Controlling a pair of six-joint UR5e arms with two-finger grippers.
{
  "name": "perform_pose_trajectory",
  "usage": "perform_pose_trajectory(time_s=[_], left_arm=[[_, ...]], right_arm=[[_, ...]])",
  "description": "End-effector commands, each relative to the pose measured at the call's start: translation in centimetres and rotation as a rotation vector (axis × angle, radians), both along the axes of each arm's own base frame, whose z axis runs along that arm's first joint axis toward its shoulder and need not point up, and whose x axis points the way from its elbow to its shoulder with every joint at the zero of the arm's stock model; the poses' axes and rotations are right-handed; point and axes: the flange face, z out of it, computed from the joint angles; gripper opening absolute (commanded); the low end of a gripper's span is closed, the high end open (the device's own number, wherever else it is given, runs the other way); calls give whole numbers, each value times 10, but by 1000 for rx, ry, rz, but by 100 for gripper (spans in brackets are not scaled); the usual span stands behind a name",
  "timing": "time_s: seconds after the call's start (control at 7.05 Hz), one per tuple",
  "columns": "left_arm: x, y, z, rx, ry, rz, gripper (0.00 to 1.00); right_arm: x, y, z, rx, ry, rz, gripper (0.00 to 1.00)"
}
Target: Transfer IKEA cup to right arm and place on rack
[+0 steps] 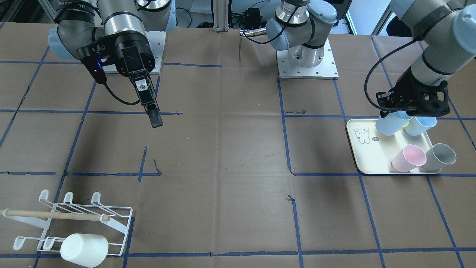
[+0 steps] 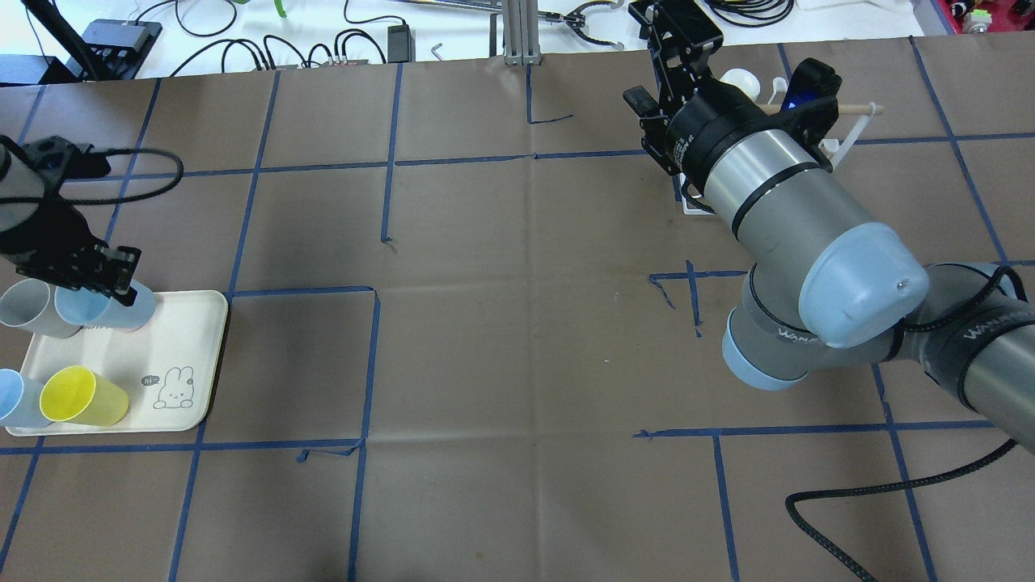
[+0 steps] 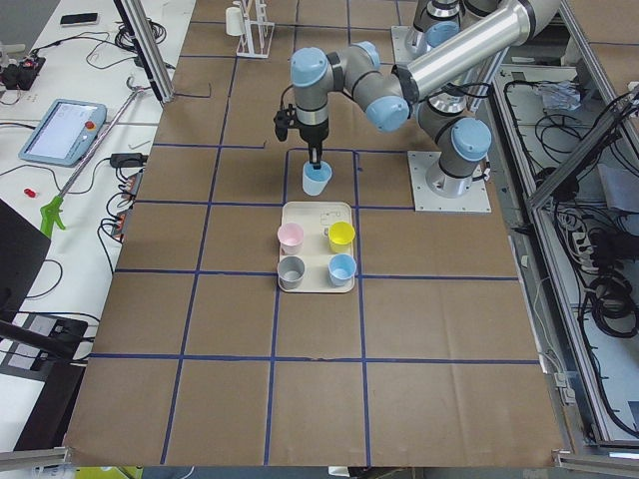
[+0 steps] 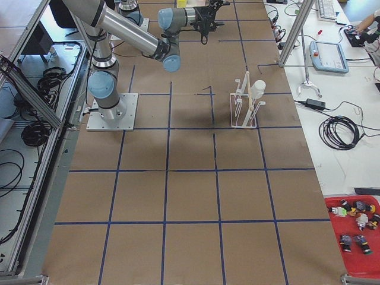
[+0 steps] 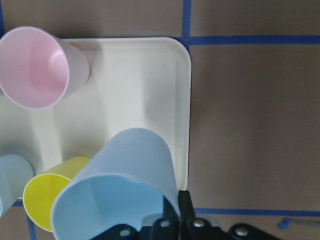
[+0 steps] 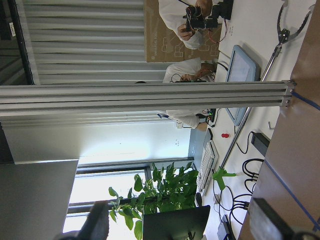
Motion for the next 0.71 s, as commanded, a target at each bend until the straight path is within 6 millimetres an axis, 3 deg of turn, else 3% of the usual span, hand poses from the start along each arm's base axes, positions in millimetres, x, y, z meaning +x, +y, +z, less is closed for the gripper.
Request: perform_pose_trajectory(time_s=[0.0, 0.28, 0.57], left_arm=[[-50, -23, 76, -8, 89, 40, 0], [-103, -36, 83, -33, 86, 27, 0], [-137, -54, 97, -256, 341, -18, 0]], right_arm=[[-1, 3, -5, 6, -1, -13, 100], [-1, 2, -5, 8, 8, -9, 100], [-1, 2, -6, 9, 9, -9, 100]])
